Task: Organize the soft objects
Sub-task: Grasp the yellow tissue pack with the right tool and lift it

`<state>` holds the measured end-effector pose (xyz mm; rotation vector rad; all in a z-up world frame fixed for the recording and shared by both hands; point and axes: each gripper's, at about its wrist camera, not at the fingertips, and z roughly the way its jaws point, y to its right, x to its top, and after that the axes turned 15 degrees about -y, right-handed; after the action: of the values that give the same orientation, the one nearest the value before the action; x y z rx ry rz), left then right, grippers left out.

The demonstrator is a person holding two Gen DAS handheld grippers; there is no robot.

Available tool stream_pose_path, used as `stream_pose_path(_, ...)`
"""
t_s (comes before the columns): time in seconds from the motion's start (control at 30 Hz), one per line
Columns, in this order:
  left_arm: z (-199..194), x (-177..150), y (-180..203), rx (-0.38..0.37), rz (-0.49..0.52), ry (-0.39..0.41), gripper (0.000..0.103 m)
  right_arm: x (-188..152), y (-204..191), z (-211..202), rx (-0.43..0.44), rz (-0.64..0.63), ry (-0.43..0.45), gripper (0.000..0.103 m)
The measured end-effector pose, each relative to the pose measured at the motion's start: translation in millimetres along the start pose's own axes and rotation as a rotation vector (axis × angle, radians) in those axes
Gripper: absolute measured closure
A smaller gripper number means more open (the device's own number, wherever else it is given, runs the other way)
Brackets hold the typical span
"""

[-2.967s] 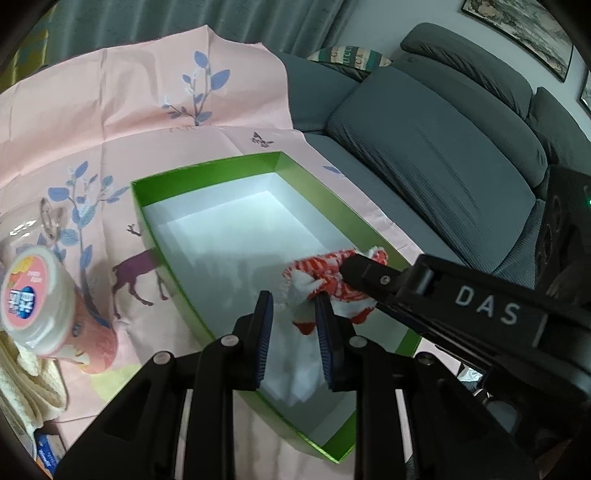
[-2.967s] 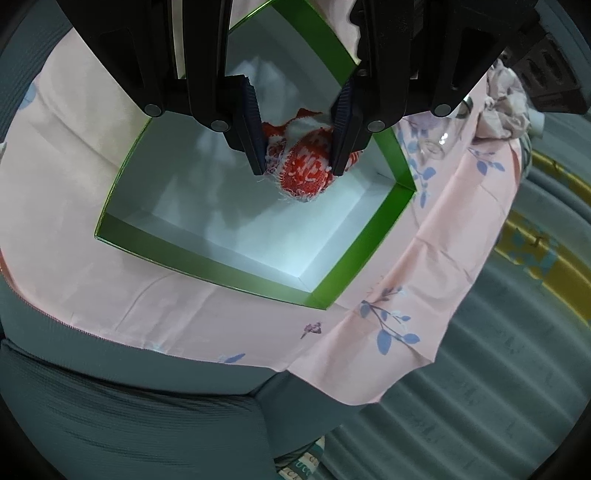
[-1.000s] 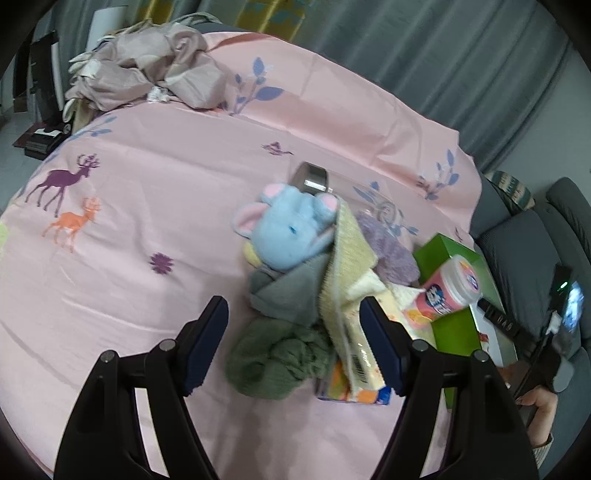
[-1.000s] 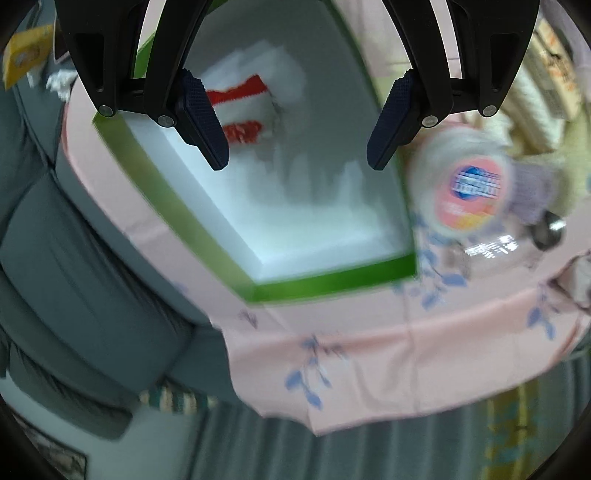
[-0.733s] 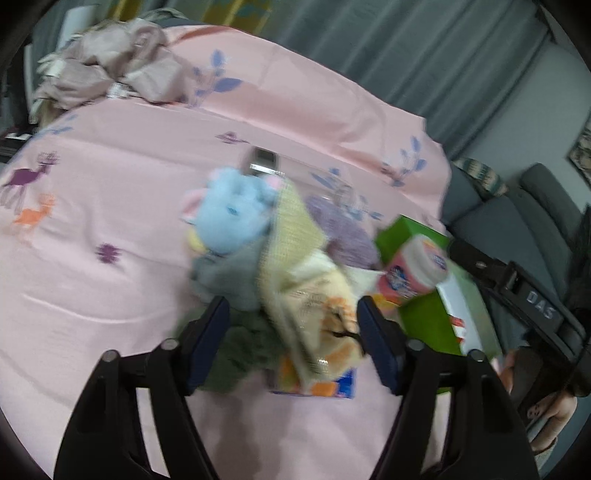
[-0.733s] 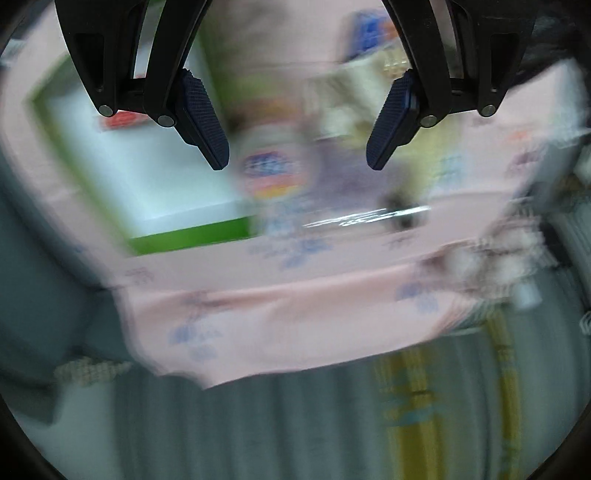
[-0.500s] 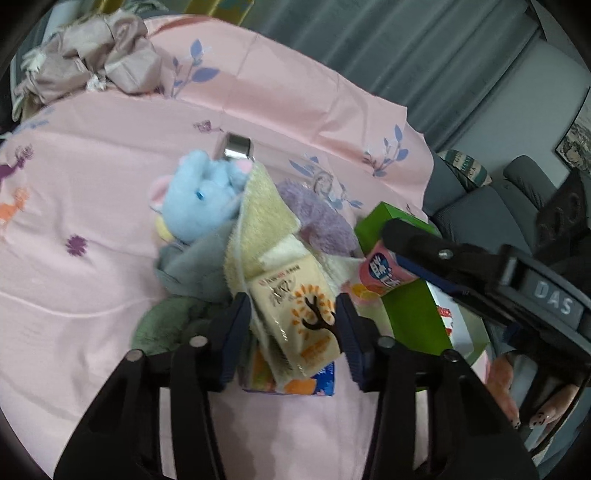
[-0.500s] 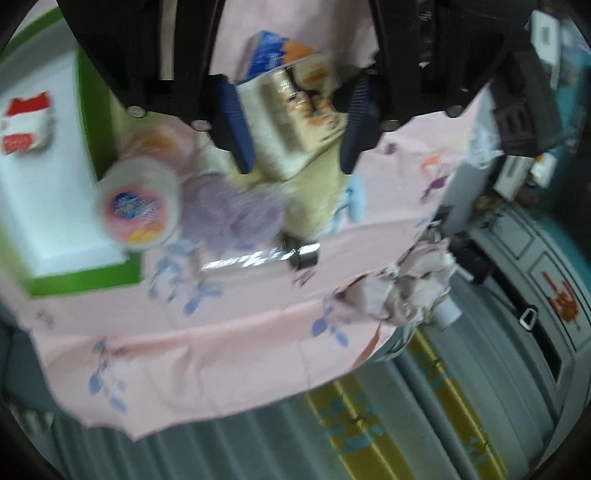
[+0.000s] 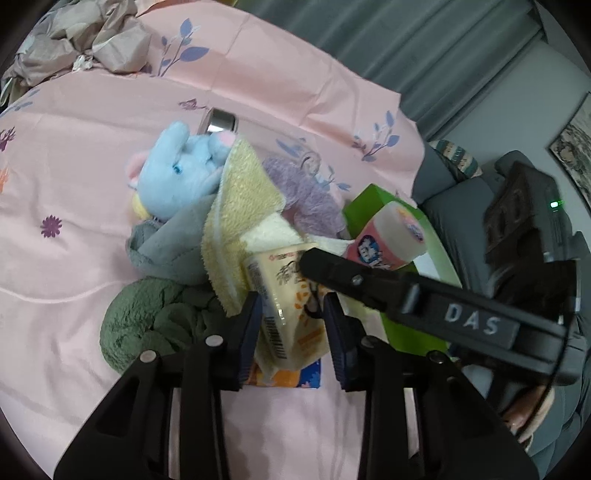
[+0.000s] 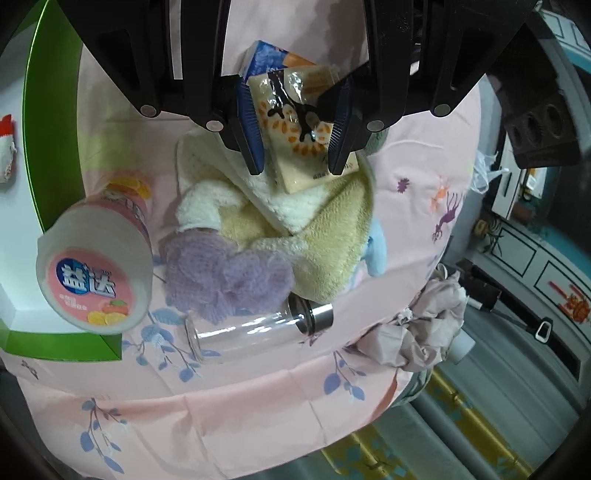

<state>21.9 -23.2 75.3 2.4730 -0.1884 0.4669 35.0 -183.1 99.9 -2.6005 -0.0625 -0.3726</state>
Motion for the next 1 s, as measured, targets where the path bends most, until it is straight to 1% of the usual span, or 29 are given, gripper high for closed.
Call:
stream_pose_path(0.1,5.6,-1.2,-0.1,0.006,0.007,-0.018,0.071,-1.0,4.0,0.3,0.031,0.010,-0.021,0.064)
stream_pose_path(0.2,11.7,-1.2,-1.5,0.024,0.010,-0.038,0.071,-1.3,8.4,2.3,0.036,0.028,-0.038,0.064)
stream_pose_path(0.33,17.2,0.1,-7.3,0.022,-0.004,-0.054,0.071,-0.2,12.7,11.2,0.043,0.051,-0.084,0.063)
stream_pose_path(0.5,20.6,2.1,-9.9,0.011,-0.005,-0.066,0.070,0.1,11.1,19.7,0.053,0.036,-0.105,0.048)
stream_pose_path(0.6,21.2,1.8,-11.5,0.009,-0.005,-0.058,0.071,-0.8,10.3,21.2,0.052,0.028,-0.095,0.048)
stream_pose_path(0.67,18.1,2.1,-11.3,0.005,-0.002,-0.051,0.072,-2.9,9.9,17.6,0.068,0.025,-0.083,0.048)
stream_pose_path(0.73,11.1,0.7,-6.7,0.019,0.019,-0.027,0.073,-3.4,6.7,13.4,0.090,0.010,-0.065,0.048)
stream_pose_path(0.8,1.3,-0.1,-1.3,0.039,0.047,0.016,0.073,-4.7,1.6,6.5,0.116,-0.015,-0.032,0.048)
stream_pose_path(0.93,-22.7,-5.6,8.9,0.069,0.112,0.133,0.073,-8.7,-15.3,-13.6,0.150,-0.083,0.078,0.048)
stream_pose_path(1.0,-31.0,-7.3,13.0,0.082,0.138,0.178,0.073,-10.8,-21.4,-21.1,0.167,-0.105,0.122,0.048)
